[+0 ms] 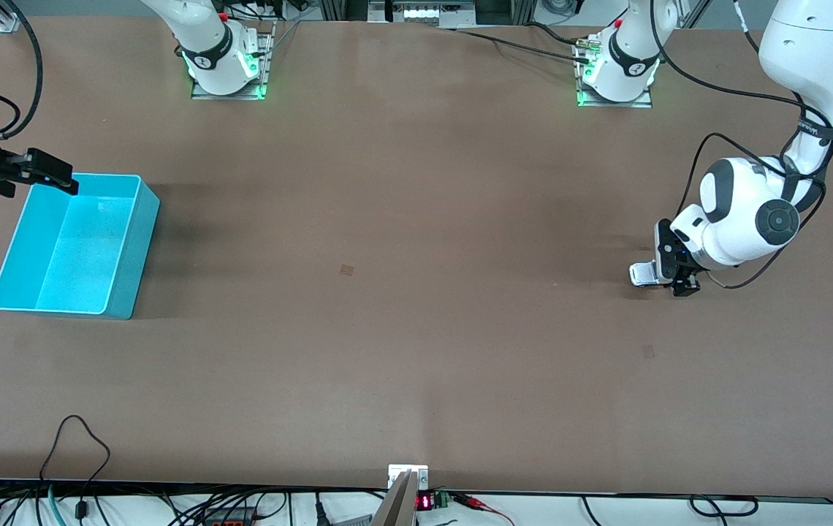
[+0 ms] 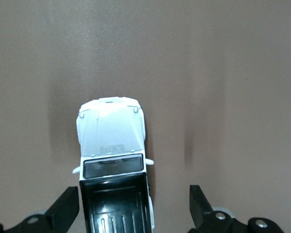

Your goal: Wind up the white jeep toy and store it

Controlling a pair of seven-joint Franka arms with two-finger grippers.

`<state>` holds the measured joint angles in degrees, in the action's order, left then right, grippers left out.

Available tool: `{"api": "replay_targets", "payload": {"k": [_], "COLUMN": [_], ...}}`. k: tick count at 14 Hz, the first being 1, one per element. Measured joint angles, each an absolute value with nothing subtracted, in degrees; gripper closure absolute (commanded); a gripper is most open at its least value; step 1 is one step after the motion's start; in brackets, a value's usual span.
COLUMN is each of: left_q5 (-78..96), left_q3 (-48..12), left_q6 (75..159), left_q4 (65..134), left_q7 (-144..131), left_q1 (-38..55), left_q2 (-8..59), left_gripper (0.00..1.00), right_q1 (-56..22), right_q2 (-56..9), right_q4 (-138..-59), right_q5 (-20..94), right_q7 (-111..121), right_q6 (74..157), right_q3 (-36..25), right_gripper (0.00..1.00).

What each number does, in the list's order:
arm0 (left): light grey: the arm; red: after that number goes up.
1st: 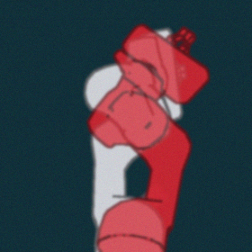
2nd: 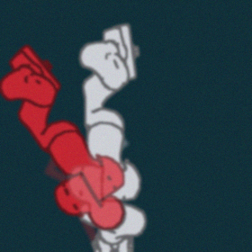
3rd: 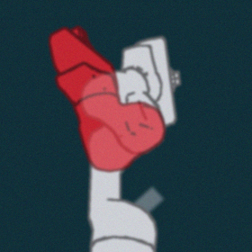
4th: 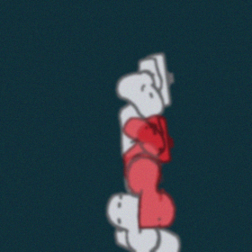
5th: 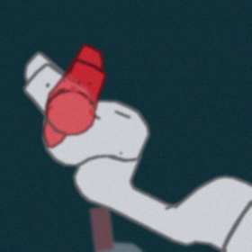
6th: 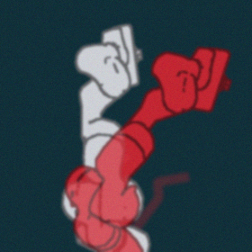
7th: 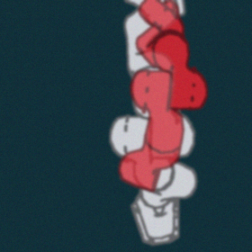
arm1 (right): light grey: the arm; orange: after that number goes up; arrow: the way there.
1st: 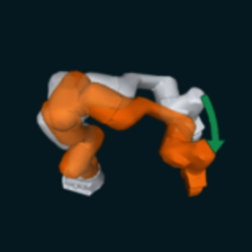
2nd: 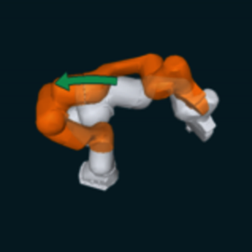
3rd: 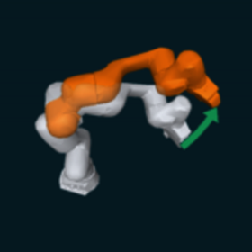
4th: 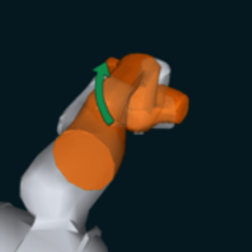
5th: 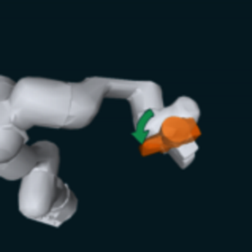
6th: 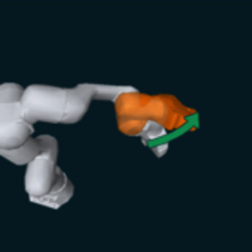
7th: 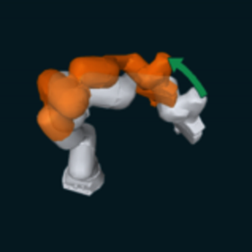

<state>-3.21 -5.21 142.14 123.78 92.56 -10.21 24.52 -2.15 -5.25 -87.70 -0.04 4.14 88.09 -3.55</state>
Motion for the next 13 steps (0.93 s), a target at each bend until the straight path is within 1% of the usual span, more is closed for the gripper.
{"api": "replay_targets", "payload": {"k": [5,7,8,9,10,13], "left_q5": [-3.2,-3.2,-3.2,-3.2,-3.2,-3.2], "left_q3": [-5.2,-5.2,-5.2,-5.2,-5.2,-5.2], "left_q6": [143.8,144.0,144.0,144.0,144.1,144.1], "left_q4": [123.8,123.8,123.8,123.8,123.8,123.8], "left_q7": [92.6,92.6,92.6,92.6,92.6,92.6], "left_q1": [-10.9,-10.9,-10.9,-10.9,-11.0,-10.9], "left_q2": [24.6,24.7,24.8,24.9,25.0,25.2], "left_gripper": [0.00,0.03,0.06,0.11,0.20,0.38], "right_q1": [-2.2,-2.1,-2.1,-2.1,-2.1,-2.0], "right_q2": [-5.3,-5.3,-5.3,-5.3,-5.3,-5.4], "right_q4": [-87.7,-87.7,-87.7,-87.7,-87.7,-87.7], "right_q5": [0.0,0.0,0.0,0.0,0.0,0.0], "right_q7": [4.1,4.1,4.1,4.1,4.1,4.1], "right_q6": [88.2,88.2,88.2,88.2,88.2,88.5], "right_q3": [-3.6,-3.6,-3.6,-3.6,-3.6,-3.6], "right_gripper": [0.00,0.00,0.00,0.00,0.00,0.00]}}
